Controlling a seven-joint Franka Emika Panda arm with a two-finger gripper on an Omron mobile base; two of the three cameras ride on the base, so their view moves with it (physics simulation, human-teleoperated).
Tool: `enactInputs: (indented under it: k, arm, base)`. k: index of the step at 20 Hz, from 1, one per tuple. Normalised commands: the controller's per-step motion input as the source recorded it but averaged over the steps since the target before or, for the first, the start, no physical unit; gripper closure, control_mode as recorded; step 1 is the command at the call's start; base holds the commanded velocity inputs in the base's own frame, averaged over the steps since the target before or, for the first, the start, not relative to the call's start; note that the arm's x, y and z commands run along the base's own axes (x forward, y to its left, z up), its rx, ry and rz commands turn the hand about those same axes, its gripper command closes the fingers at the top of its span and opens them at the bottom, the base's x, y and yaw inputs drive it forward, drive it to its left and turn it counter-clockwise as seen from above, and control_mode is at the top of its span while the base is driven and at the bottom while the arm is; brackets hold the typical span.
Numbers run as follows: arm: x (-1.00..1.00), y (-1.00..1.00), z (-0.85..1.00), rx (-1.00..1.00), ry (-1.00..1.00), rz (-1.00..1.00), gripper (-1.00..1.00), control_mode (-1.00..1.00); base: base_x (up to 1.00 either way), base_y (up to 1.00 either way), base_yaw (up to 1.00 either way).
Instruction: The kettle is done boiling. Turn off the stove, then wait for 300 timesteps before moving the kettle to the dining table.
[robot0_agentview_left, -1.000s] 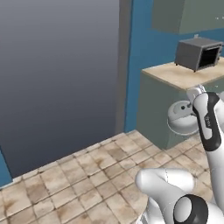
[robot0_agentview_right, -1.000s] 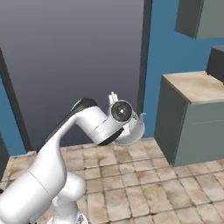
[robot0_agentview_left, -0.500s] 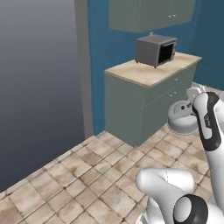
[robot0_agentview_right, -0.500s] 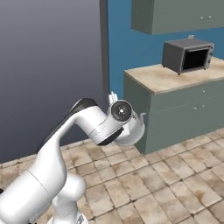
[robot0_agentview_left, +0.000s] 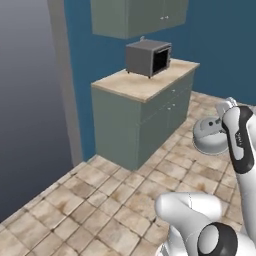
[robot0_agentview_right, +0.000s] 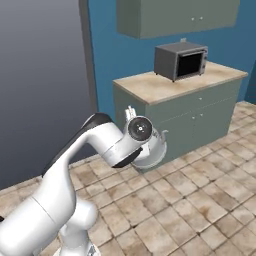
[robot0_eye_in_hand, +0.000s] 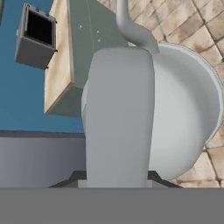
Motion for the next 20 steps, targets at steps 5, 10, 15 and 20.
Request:
enactInputs:
  k: [5,10,15,20]
  arm:
    - [0.0,0.0,0.0,0.0,0.0,0.0,1.0,1.0]
    - [0.0,0.0,0.0,0.0,0.0,0.0,1.0,1.0]
    - [0.0,0.0,0.0,0.0,0.0,0.0,1.0,1.0]
    - [0.0,0.0,0.0,0.0,0.0,0.0,1.0,1.0]
  base:
    - [0.23,-0.46,-0.29]
    - [0.57,-0.63,-0.33]
    - [0.66,-0.59,-0.37]
    - [0.62,-0.4,-0.39]
